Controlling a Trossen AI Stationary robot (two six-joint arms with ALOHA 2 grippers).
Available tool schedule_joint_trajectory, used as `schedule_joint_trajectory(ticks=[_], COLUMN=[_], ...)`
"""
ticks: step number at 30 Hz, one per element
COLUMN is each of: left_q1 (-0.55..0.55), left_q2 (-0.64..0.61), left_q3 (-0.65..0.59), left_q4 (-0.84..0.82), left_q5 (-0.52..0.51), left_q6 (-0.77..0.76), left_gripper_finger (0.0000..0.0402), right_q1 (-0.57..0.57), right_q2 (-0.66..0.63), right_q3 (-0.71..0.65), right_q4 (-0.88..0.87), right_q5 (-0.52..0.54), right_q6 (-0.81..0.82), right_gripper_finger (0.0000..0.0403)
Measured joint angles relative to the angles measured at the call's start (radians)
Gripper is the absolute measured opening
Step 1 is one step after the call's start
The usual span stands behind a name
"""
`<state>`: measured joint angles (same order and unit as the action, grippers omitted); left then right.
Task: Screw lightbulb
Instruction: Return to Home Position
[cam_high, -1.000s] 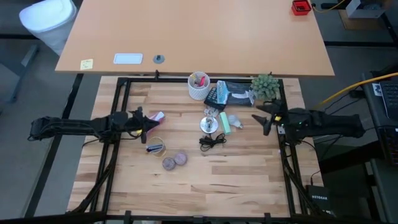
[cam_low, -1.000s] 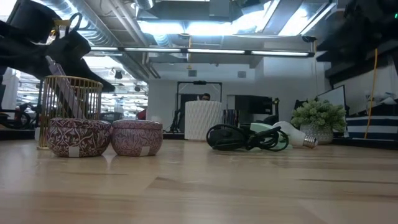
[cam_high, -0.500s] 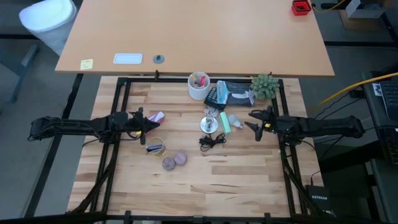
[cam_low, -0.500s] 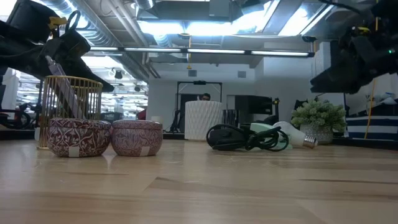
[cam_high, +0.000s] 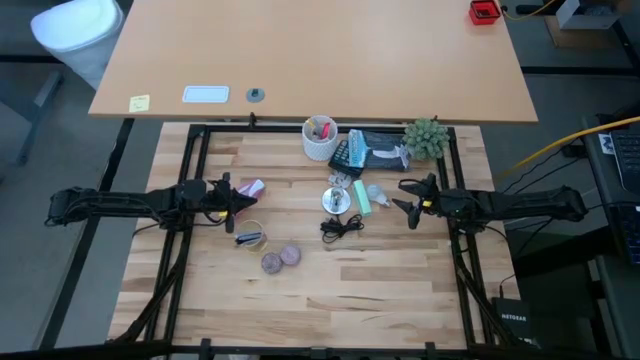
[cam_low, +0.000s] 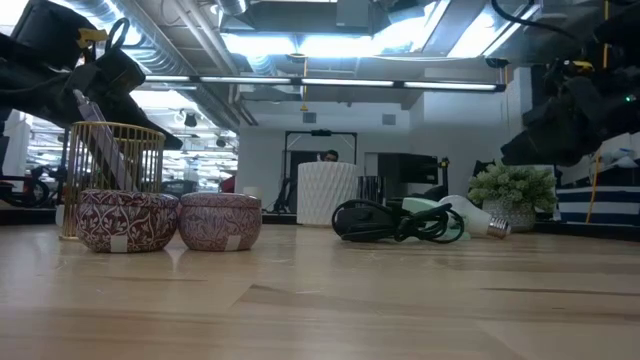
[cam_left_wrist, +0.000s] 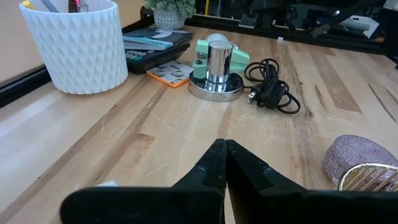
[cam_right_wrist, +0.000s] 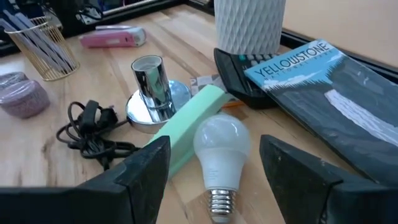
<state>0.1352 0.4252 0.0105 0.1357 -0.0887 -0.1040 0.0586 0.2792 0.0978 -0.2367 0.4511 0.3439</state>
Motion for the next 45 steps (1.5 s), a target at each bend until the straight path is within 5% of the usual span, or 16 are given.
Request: schedule_joint_trajectory(ticks=[23, 39, 45], left_q1=[0.000, 0.000, 0.000], left_q2=[-0.022, -0.323, -0.404], left_q3=[0.000, 0.000, 0.000], left_q4=[-0.113, -0.113, -0.113], left_q5=[0.001, 0.002, 0.002], left_q6=[-0.001, -0.001, -0.001], left_gripper_finger=[0.0000, 0.0000, 0.0000], right_q1=[0.000, 0.000, 0.000], right_q2=[-0.005, -0.274, -0.277], right_q3=[-0.001, -0.001, -0.002], right_q4=[0.002, 0.002, 0.004], right_q5=[0.000, 0.000, 0.000], right_q6=[-0.002, -0.002, -0.001], right_gripper_finger=[0.0253, 0.0253, 0.0253])
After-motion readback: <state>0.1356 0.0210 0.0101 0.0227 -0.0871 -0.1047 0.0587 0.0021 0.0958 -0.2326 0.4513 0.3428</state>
